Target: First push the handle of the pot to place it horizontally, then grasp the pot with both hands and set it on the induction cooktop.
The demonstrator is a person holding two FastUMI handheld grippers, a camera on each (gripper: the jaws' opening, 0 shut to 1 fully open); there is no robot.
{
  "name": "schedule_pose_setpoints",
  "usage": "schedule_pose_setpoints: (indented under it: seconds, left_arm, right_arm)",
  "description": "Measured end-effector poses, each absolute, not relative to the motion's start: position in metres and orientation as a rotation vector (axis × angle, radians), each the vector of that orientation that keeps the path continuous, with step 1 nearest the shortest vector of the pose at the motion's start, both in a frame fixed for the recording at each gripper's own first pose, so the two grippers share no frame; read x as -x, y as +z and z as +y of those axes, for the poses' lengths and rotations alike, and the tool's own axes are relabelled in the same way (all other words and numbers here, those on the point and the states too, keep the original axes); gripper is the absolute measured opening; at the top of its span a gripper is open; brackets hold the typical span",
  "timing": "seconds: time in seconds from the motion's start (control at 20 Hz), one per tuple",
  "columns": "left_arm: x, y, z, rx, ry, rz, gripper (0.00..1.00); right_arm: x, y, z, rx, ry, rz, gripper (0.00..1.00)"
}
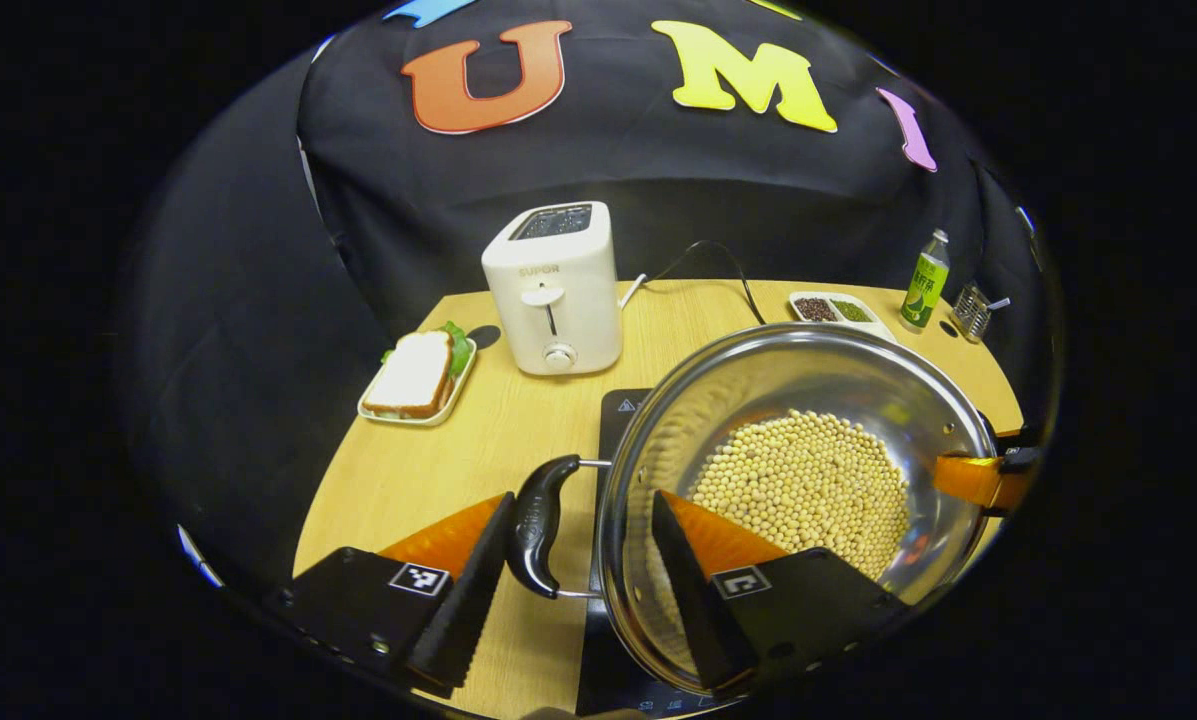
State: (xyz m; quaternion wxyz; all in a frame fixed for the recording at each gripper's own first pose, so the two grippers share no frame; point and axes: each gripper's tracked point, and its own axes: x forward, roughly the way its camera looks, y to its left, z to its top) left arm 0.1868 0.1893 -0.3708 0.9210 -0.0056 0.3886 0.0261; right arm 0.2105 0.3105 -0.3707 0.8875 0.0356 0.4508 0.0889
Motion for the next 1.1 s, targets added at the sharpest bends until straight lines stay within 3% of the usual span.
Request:
schedule_pose_setpoints:
  seconds: [0.05, 0.1, 0.75, 1.1]
  left_arm:
    - [-0.190, -0.374, 0.191, 0.018, 0.079, 0.793, 0.96]
    - [-0.190, -0.366, 0.195, 0.013, 0.107, 0.768, 0.98]
    - [-0.196, -0.325, 0.188, -0.007, 0.122, 0.590, 0.97]
    - [-0.170, -0.233, 0.147, 0.006, 0.084, 0.380, 0.97]
  right_arm:
    - [-0.213, -0.366, 0.308, -0.074, 0.193, 0.911, 0.87]
    - [-0.215, -0.362, 0.307, -0.057, 0.199, 0.885, 0.88]
    - [-0.204, -0.312, 0.290, 0.012, 0.259, 0.735, 0.83]
    - [-0.161, -0.237, 0.244, 0.059, 0.304, 0.555, 0.83]
